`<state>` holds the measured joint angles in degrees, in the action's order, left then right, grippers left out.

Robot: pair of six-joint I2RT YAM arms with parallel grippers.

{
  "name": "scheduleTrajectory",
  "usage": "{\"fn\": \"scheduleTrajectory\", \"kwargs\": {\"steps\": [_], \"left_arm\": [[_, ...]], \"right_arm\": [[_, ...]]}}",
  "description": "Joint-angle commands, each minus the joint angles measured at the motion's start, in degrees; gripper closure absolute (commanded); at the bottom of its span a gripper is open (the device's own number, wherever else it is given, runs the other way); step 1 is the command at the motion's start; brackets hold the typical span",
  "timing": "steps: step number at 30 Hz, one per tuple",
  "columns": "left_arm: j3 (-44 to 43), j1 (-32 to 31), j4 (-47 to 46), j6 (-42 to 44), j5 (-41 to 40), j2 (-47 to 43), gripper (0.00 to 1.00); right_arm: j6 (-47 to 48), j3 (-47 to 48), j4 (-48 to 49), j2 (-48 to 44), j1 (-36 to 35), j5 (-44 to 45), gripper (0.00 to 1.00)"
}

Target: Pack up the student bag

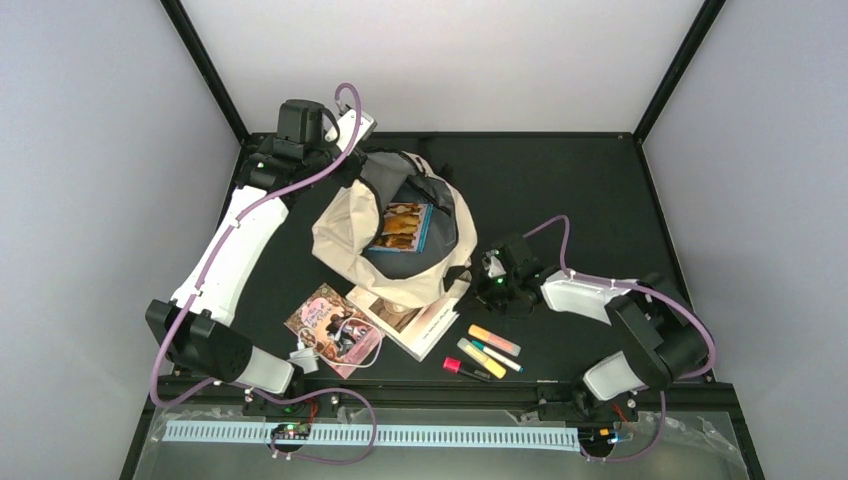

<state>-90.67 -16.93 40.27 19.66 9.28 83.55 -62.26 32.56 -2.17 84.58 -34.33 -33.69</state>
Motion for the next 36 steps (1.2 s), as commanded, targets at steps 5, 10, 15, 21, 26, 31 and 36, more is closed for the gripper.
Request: {"fn": "scheduleTrajectory", "kwargs": {"steps": [5, 10, 15, 21, 26, 31, 36], "left_arm": [[-0.25, 0.92, -0.72, 0.20, -0.55, -1.64, 0.98], [0.34, 1.02, -1.60, 0.31, -0.54, -0.85, 0.98], [1.76, 1.02, -2.70, 0.64, -1.19, -0.74, 0.98], [5.07, 1.02, -2.65, 0.36, -0.33, -1.66, 0.98], [9.88, 1.02, -2.78, -2.12, 1.57, -2.52, 0.99], [15.98, 0.64, -4.50, -2.92, 4.31, -3.09, 0.98], [22.37, -1.17, -6.31, -2.30, 7.54, -2.18, 0.98]], "right_arm": [[15.12, 7.67, -6.49, 0.51, 13.22, 1.10, 0.99], [30.29, 12.71, -12.11, 5.61, 25.37, -0.04, 0.99], [37.11, 18.57, -19.25, 11.82, 32.97, 0.13, 0.76], [32.80, 9.59, -15.44, 2.78, 32.83, -5.87, 0.49], [28.22, 0.52, -8.76, -5.24, 31.29, -12.08, 0.40], [24.43, -2.08, 0.47, -5.62, 26.09, -13.59, 0.28], [23.46, 0.09, 5.32, -0.26, 23.52, -13.04, 0.24]]}}
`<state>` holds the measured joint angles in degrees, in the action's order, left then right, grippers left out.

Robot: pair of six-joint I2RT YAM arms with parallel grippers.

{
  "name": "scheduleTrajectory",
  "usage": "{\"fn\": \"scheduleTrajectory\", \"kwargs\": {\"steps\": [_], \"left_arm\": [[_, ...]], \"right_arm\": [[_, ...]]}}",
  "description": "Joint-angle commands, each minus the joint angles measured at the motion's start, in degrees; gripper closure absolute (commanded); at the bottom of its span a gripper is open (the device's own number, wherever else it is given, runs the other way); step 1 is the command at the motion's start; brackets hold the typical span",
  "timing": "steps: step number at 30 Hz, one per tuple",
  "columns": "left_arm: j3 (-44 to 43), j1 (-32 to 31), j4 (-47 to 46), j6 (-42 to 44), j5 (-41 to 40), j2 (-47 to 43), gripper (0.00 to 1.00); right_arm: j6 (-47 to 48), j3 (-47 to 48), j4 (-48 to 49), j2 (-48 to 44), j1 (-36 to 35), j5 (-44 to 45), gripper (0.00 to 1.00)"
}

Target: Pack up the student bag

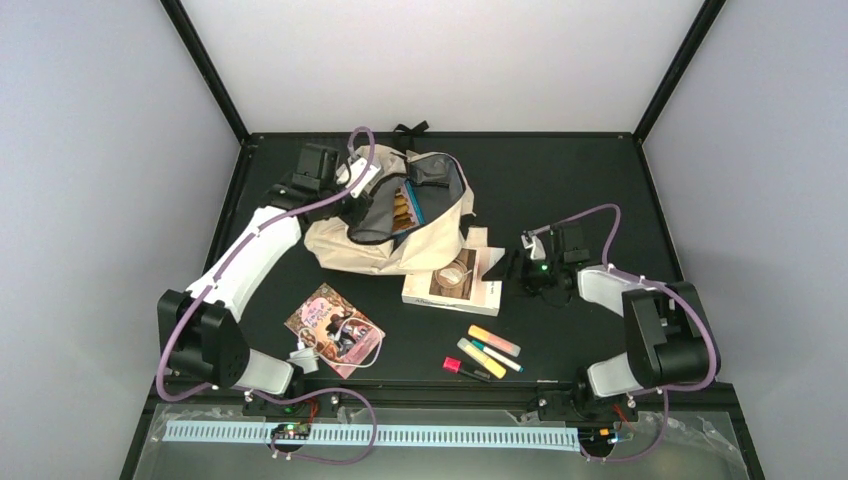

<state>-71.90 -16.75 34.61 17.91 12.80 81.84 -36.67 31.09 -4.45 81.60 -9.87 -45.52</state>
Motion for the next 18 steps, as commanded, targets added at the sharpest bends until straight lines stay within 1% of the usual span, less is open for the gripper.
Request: {"fn": "scheduleTrajectory", "kwargs": {"steps": [1, 4, 7, 9, 11, 13, 17, 18], "left_arm": [[5.16, -2.07, -0.85, -0.11, 4.35, 0.13, 0.98], [8.46, -4.62, -1.09, 0.45, 5.43, 3.16, 0.98], [8.40, -6.13, -0.59, 0.12, 6.52, 7.17, 0.98], [7.77, -7.42, -0.45, 0.33, 6.43, 9.08, 0.98], [7.36, -8.64, -0.52, 0.57, 6.17, 9.91, 0.98], [7.01, -9.22, -0.56, 0.28, 6.44, 10.09, 0.98], [4.97, -8.90, 0.68, -0.35, 4.61, 9.04, 0.98], [4.34, -8.54, 0.91, -0.34, 4.39, 8.53, 0.99]], "right_arm": [[-2.09, 2.05, 7.91, 3.55, -1.02, -1.07, 0.23], [-1.51, 3.44, 7.83, 5.38, -1.18, -0.53, 0.29], [-1.32, 3.91, 8.22, 6.71, -1.22, -0.74, 0.38], [-0.99, 4.26, 8.25, 7.71, -1.21, -0.69, 0.47], [-0.87, 4.64, 8.57, 9.02, -1.20, -0.80, 0.58], [-0.99, 4.92, 9.06, 9.87, -1.21, -1.28, 0.71], [-0.87, 5.11, 9.31, 8.60, -1.16, -1.87, 0.97], [-0.83, 5.19, 9.02, 7.82, -1.12, -2.02, 0.99]]}}
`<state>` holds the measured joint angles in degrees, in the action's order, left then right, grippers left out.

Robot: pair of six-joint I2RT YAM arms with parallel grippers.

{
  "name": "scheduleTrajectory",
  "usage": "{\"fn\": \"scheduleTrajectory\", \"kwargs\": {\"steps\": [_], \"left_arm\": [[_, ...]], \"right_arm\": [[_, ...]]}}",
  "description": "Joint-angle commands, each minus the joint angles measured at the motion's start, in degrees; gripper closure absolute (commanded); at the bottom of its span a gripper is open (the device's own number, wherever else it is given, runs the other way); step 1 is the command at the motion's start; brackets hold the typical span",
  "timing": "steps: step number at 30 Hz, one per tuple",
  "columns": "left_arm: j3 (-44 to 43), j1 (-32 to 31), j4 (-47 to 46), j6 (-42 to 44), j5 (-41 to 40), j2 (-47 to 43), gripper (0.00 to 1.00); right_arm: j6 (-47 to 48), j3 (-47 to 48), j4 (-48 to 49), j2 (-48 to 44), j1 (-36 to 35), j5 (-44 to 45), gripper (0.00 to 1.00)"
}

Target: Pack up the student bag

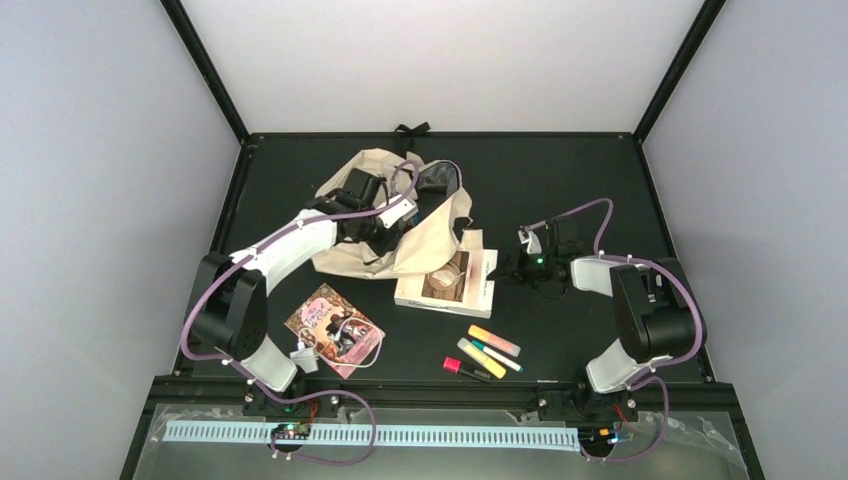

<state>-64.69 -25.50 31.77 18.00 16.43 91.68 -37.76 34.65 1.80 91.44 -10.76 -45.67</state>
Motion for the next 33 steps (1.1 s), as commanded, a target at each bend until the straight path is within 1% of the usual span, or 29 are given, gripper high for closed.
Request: {"fn": "scheduleTrajectory", "kwargs": {"steps": [1, 4, 7, 9, 11, 13, 16, 19, 22, 26, 28, 33], "left_arm": [[-3.70, 0.65, 4.20, -0.42, 0.70, -1.97, 0.98], [-7.01, 2.58, 5.68, -0.51, 0.60, -3.77, 0.98], [-11.26, 5.27, 7.06, -0.89, -0.11, -5.59, 0.99], [-13.86, 7.07, 7.40, -0.95, -1.00, -6.86, 0.99], [-15.70, 7.30, 7.04, 0.02, -2.52, -8.29, 0.98], [-16.60, 7.31, 6.18, 0.66, -2.27, -9.50, 0.98], [-19.32, 7.30, 7.07, 0.02, -0.31, -9.56, 0.99], [-20.64, 7.30, 7.48, -0.10, -0.19, -9.66, 0.98], [-20.16, 7.30, 7.22, 0.04, -0.78, -9.93, 0.98], [-18.37, 7.25, 6.82, -0.16, 0.37, -10.22, 0.98], [-18.18, 7.22, 6.70, 0.11, 0.55, -10.13, 0.98], [-18.72, 7.22, 6.23, 1.13, -0.21, -10.44, 0.99]], "right_arm": [[0.05, 1.67, 2.62, -2.84, -0.10, -2.09, 0.99], [-2.13, 0.93, 2.79, -7.22, 1.08, -2.97, 0.99], [-3.88, -0.28, 1.39, -14.52, 4.59, -0.96, 0.99], [-3.09, 0.09, -2.35, -20.08, 7.54, 2.43, 0.99], [-1.09, 1.87, -7.42, -24.92, 9.24, 8.86, 0.99], [0.68, 4.23, -11.29, -29.11, 9.28, 14.76, 0.99], [1.39, 7.64, -13.31, -33.94, 9.28, 20.14, 0.99], [2.59, 9.83, -17.50, -34.79, 9.27, 22.48, 0.99], [3.73, 8.15, -22.04, -34.07, 9.27, 22.33, 0.99], [1.86, 4.11, -20.41, -37.34, 9.27, 22.15, 0.99], [2.20, 5.93, -20.84, -38.30, 9.27, 23.13, 0.99], [4.42, 14.92, -25.11, -37.18, 9.28, 24.21, 0.99]]}}
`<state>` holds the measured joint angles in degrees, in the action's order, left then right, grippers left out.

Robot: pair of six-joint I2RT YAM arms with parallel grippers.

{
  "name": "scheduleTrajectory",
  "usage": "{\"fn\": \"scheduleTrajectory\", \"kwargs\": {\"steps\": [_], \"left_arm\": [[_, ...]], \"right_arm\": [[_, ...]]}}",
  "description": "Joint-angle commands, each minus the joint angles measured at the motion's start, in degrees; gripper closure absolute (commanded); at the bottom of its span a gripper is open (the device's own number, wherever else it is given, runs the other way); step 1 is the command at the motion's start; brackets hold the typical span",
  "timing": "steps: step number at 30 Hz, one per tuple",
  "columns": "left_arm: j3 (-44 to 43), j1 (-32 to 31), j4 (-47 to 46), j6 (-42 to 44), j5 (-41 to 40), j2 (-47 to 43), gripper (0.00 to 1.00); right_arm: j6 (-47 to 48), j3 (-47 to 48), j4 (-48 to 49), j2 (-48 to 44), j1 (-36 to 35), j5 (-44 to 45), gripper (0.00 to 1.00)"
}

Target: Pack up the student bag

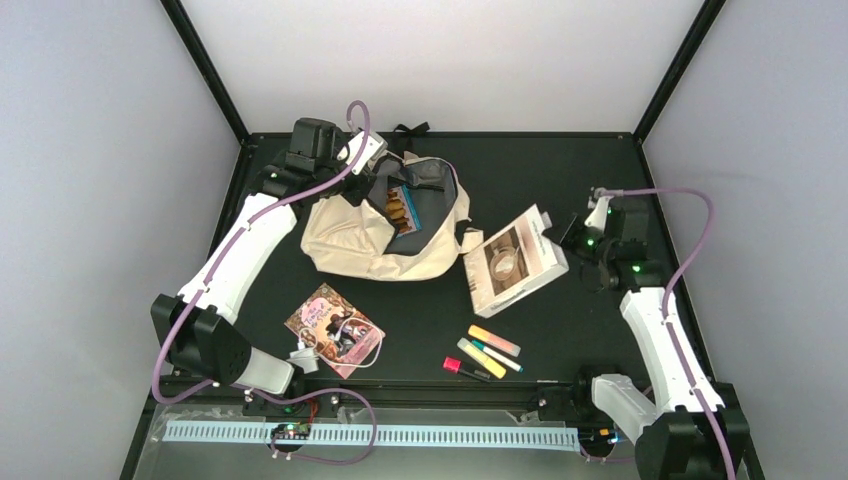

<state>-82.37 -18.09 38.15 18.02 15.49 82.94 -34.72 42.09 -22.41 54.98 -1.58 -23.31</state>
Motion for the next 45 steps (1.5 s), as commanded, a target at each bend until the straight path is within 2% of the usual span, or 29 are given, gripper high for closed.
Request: {"fn": "scheduleTrajectory", "kwargs": {"steps": [1, 7, 15, 22, 29, 33, 42, 45], "left_arm": [[-1.14, -0.19, -0.12, 1.21, 0.70, -1.83, 0.98], [-1.35, -0.19, -0.34, 1.64, 0.55, -2.10, 0.99], [-1.80, -0.19, -0.62, 2.37, 0.58, -1.75, 0.99], [-3.06, -0.17, 0.06, 2.45, 1.88, -1.91, 0.98], [-3.76, -0.28, 0.15, 0.97, 2.99, -2.27, 0.98], [-5.71, -0.28, 1.36, -0.80, 4.84, -2.56, 0.98], [-9.00, -0.28, 1.12, -3.76, 10.54, -0.83, 0.98], [-10.10, -0.28, -0.39, -5.79, 12.42, 0.59, 0.98]], "right_arm": [[1.30, 8.41, -1.03, -0.67, 0.09, 1.83, 0.99], [-0.32, 11.70, -0.87, -1.90, 0.14, 1.49, 0.99], [-3.17, 21.07, -0.16, -0.80, -0.07, 1.59, 0.99], [-10.16, 23.88, 9.21, 1.54, -5.30, 3.93, 0.99], [-17.03, 23.76, 24.86, 12.24, -17.22, 13.14, 0.99], [-20.83, 21.23, 32.19, 19.14, -21.01, 18.20, 0.99], [-21.88, 20.45, 38.68, 30.68, -26.35, 27.74, 0.99], [-24.98, 21.76, 40.65, 35.30, -27.88, 29.32, 0.99]]}}
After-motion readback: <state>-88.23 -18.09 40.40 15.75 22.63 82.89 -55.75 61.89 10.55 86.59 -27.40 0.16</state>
